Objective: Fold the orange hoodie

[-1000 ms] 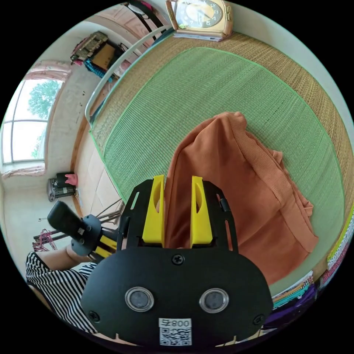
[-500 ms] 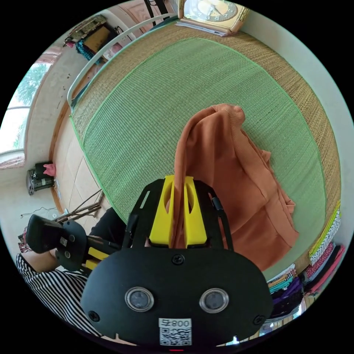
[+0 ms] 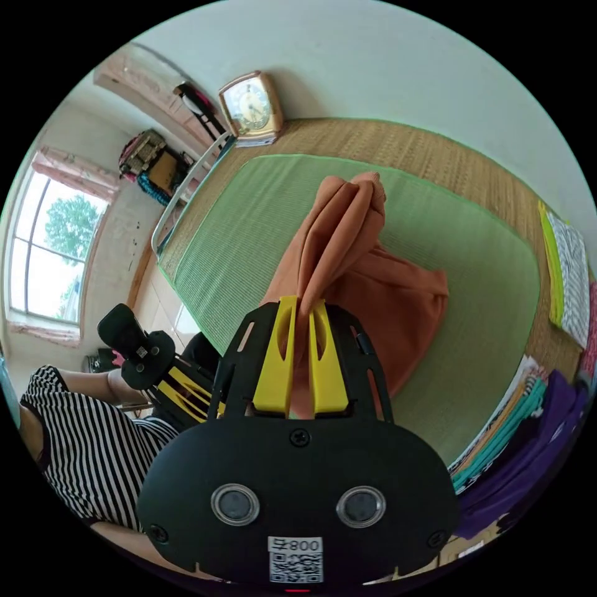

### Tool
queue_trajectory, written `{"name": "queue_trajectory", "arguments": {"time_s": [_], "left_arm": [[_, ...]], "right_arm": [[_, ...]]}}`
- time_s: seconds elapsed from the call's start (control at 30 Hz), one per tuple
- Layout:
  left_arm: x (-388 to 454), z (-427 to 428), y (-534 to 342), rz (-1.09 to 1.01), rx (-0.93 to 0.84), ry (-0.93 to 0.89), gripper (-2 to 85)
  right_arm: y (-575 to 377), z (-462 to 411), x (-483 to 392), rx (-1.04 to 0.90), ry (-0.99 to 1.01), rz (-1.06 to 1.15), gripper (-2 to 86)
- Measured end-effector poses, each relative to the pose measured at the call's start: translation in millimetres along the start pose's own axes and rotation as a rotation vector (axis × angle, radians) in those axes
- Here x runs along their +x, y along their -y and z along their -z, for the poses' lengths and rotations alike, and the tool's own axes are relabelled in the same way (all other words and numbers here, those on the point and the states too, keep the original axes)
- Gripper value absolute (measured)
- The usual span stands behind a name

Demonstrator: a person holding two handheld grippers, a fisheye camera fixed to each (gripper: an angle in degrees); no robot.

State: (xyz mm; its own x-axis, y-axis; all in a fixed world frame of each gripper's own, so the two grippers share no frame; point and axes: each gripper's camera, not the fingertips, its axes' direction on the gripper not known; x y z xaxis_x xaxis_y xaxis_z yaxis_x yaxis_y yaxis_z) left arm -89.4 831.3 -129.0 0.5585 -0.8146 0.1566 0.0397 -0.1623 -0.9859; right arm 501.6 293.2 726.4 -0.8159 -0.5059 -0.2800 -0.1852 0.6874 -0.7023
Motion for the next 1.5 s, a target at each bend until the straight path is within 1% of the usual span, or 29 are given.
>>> {"name": "queue_trajectory", "arguments": {"time_s": [0.07, 0.2, 0.27, 0.43, 0.57, 0.67, 0.77, 0.93, 1.03, 1.1, 1.17, 1.2, 1.23, 1.27, 1.3, 1.4, 1.43, 1.5], "left_arm": [[-10, -44, 15, 0.0, -0.084, -0.011, 3.3], [-26, -99, 28, 0.017, -0.182, -0.038, 3.3], [-35, -129, 32, 0.031, -0.231, -0.016, 3.5], [-58, -166, 34, 0.084, -0.261, 0.015, 4.3], [-81, -192, 31, 0.133, -0.259, -0.011, 6.7], [-86, -205, 30, 0.12, -0.247, -0.012, 7.8], [-91, -211, 29, 0.102, -0.24, -0.031, 7.8], [-82, -200, 25, 0.049, -0.177, -0.031, 7.0], [-78, -172, 13, 0.024, -0.102, 0.056, 5.9], [-85, -154, 2, 0.054, -0.063, 0.138, 4.8], [-104, -140, -15, 0.12, -0.04, 0.213, 2.9], [-110, -140, -19, 0.14, -0.05, 0.225, 2.5], [-122, -144, -26, 0.181, -0.076, 0.245, 1.8], [-134, -149, -33, 0.202, -0.091, 0.245, 1.3], [-139, -153, -36, 0.212, -0.102, 0.244, 1.2], [-148, -155, -40, 0.251, -0.103, 0.22, 0.8], [-142, -150, -38, 0.234, -0.091, 0.246, 1.0], [-132, -143, -40, 0.197, -0.07, 0.305, 1.5]], "right_arm": [[-37, -2, 51, 0.017, 0.024, -0.078, 1.5], [-85, -20, 114, 0.009, 0.043, -0.171, 1.3], [-113, -35, 151, 0.028, 0.114, -0.22, 1.3], [-138, -58, 197, 0.039, 0.199, -0.234, 1.5], [-151, -83, 234, 0.018, 0.255, -0.256, 2.0], [-168, -91, 257, 0.05, 0.33, -0.285, 2.2], [-188, -90, 272, 0.09, 0.356, -0.309, 1.8], [-231, -69, 271, 0.191, 0.328, -0.324, 0.7], [-258, -56, 238, 0.259, 0.339, -0.252, 0.3], [-267, -61, 204, 0.238, 0.308, -0.183, 0.2], [-272, -86, 161, 0.157, 0.239, -0.1, 0.1], [-272, -96, 154, 0.125, 0.217, -0.083, 0.1], [-271, -117, 143, 0.067, 0.152, -0.067, 0.1], [-270, -140, 140, 0.005, 0.045, -0.075, 0.0], [-269, -152, 141, -0.021, 0.007, -0.079, 0.0], [-267, -178, 153, -0.049, 0.042, -0.135, 0.0], [-267, -175, 153, -0.039, 0.055, -0.147, 0.0], [-267, -167, 145, -0.023, 0.019, -0.122, 0.0]]}}
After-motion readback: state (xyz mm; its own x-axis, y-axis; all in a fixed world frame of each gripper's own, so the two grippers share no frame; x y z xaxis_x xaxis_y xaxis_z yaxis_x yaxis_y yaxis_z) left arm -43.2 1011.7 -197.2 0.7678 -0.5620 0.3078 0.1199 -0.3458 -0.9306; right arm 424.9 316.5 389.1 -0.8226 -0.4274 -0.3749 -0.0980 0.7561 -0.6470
